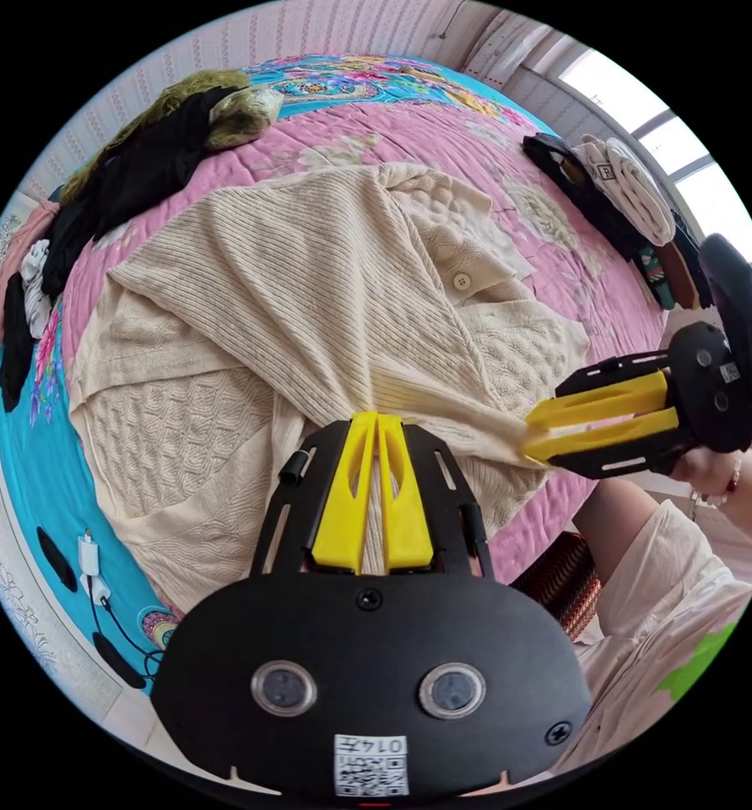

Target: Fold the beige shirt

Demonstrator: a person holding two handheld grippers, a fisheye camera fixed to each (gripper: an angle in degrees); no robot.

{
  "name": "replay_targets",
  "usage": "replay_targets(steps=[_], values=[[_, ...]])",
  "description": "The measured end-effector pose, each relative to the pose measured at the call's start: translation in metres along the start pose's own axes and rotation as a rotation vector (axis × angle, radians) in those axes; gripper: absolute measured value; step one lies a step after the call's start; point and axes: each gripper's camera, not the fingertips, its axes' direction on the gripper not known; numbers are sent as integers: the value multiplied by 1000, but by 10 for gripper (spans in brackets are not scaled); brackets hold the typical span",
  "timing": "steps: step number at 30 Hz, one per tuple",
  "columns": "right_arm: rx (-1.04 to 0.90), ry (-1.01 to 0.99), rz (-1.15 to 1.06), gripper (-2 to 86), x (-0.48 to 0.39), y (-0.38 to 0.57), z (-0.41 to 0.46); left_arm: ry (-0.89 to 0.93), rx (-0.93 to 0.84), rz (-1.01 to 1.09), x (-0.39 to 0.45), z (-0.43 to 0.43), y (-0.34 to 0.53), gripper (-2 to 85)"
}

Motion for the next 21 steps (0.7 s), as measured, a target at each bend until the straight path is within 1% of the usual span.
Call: replay_targets(steps=[2, 5, 8, 10, 12, 14, 17, 20, 21], values=[[-27, 9, -73, 77, -18, -4, 2, 0, -2, -1, -3, -1, 4, -9], [-75, 90, -128, 93, -33, -10, 5, 7, -4, -8, -8, -3, 11, -9], [24, 30, -81, 85, -29, -18, -11, 11, -5, -13, -15, -6, 19, -8], [68, 62, -35, 83, -24, -25, -13, 13, -4, -14, -20, -9, 26, -8], [38, 77, -2, 83, -19, -35, -2, 14, -4, -13, -23, -10, 31, -8], [-86, 14, 16, 86, -17, -50, 23, 25, -3, -20, -28, -10, 37, -7], [-36, 29, -5, 88, -23, -60, 12, 47, 13, -54, -40, -23, 48, -2], [0, 15, 6, 92, -19, -75, -7, 108, 87, -142, -63, -50, 75, 16], [10, 13, 7, 94, -18, -79, -11, 118, 113, -200, -75, -62, 90, 45]])
